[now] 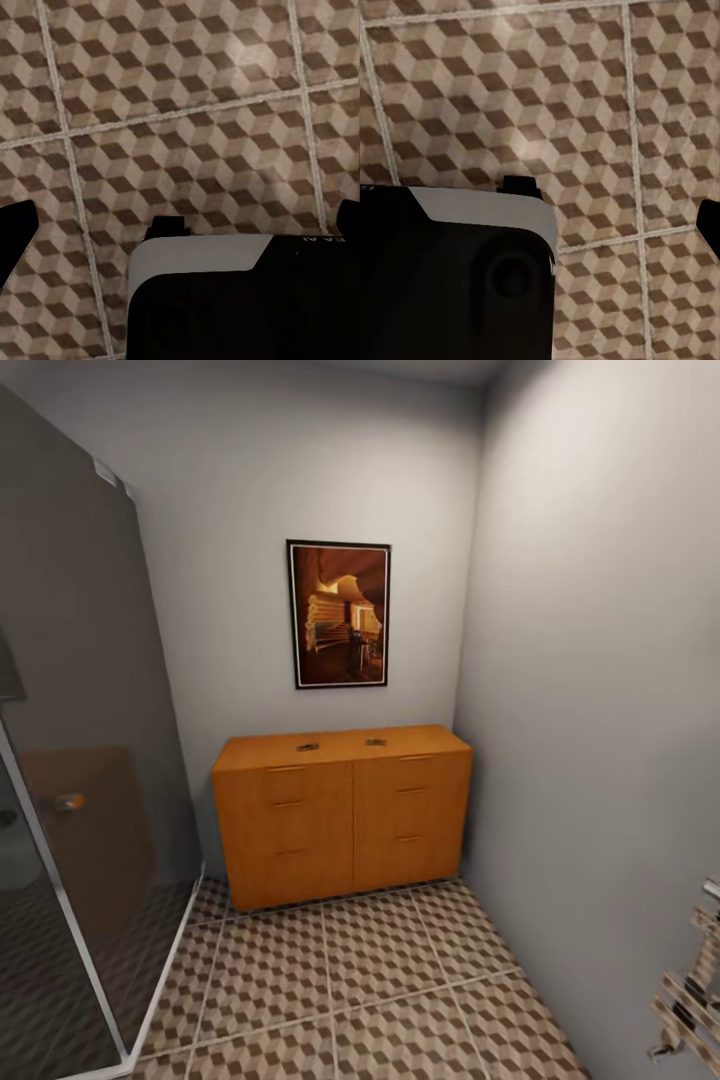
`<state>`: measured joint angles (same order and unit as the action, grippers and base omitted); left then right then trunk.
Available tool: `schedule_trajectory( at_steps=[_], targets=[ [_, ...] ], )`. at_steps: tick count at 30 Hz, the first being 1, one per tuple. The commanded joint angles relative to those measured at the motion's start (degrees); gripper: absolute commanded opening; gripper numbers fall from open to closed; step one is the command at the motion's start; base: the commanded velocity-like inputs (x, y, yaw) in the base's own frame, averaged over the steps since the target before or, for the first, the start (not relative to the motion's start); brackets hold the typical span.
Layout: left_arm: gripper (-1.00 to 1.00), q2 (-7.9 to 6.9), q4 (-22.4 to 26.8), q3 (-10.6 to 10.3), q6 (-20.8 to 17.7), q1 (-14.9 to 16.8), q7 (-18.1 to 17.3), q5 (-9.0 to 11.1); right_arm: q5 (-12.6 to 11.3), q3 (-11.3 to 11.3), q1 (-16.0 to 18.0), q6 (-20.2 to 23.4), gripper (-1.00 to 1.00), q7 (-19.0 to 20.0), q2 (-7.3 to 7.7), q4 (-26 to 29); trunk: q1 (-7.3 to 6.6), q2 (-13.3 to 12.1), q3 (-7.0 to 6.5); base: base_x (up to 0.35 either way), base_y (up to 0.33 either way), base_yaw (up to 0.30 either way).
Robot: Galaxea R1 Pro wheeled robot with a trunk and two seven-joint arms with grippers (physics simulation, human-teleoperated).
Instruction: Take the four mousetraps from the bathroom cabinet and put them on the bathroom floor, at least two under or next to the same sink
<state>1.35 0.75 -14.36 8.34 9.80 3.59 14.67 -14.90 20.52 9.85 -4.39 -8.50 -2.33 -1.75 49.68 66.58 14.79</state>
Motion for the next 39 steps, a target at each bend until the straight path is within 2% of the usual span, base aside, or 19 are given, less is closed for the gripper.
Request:
schedule_trajectory(
  at_steps=[1,39],
  targets=[
    [1.0,0.01,-0.1,-0.5,0.2,0.0,0.2,0.4,-0.6,0.5,0.1,-0.4,1.0,-0.1,-0.04,-0.2,0.04,0.0,0.07,0.322,0.0,0.0],
    [1.0,0.06,-0.1,-0.5,0.2,0.0,0.2,0.4,-0.5,0.5,0.1,-0.4,1.0,-0.1,-0.12,-0.2,0.04,0.0,0.07,0.322,0.0,0.0]
  ],
)
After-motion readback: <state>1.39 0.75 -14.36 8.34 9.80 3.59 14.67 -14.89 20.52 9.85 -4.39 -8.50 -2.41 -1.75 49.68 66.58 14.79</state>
